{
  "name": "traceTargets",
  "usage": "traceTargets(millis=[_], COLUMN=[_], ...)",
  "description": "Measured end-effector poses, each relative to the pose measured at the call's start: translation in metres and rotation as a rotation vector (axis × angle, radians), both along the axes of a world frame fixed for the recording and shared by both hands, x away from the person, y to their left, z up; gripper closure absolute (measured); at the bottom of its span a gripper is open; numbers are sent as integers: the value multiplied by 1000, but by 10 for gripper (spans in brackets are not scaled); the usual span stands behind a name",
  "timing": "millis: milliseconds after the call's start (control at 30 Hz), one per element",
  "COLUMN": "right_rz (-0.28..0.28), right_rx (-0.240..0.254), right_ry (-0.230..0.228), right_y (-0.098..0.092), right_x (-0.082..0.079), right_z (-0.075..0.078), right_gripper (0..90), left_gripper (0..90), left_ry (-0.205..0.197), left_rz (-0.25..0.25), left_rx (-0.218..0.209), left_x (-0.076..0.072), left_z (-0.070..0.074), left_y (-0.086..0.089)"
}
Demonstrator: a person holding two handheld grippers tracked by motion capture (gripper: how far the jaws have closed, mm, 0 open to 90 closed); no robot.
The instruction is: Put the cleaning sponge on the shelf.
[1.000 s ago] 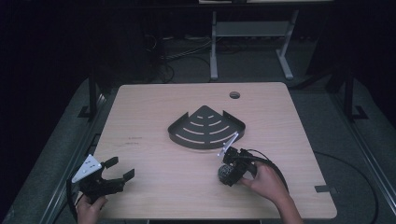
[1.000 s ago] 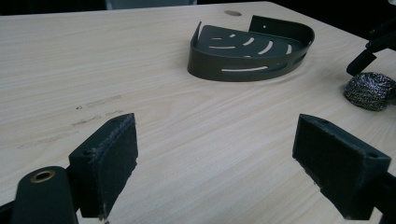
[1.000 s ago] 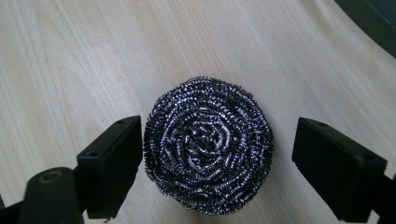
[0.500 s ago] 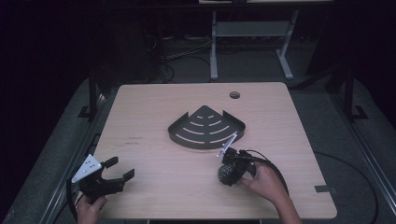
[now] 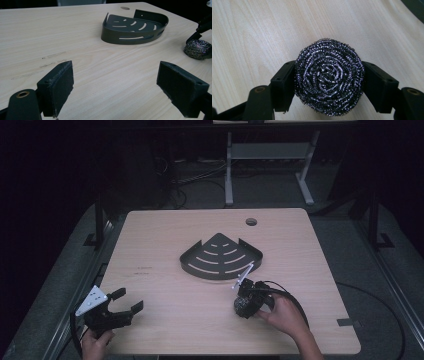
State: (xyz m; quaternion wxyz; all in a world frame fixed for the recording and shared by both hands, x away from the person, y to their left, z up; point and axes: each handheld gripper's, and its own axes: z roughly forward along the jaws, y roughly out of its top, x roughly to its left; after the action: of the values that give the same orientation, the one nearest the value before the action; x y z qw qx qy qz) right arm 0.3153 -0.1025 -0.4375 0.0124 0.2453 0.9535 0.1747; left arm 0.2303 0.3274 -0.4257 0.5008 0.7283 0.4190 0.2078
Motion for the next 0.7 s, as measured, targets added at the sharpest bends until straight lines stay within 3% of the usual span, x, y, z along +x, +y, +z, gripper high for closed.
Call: traceTargets(millis=[300,700], right_rz=[0,-5], right_rx=[46,61], right_ry=[6,-13], right_y=[-4,-8], right_x=[0,6], right_z=[7,28], right_gripper=[323,325], left_gripper=[133,134], left_ry=[0,0], left_rz=[4,3], left_rx=[-5,-5], left_x=[0,0], left_z=[0,0], left_y=[0,0])
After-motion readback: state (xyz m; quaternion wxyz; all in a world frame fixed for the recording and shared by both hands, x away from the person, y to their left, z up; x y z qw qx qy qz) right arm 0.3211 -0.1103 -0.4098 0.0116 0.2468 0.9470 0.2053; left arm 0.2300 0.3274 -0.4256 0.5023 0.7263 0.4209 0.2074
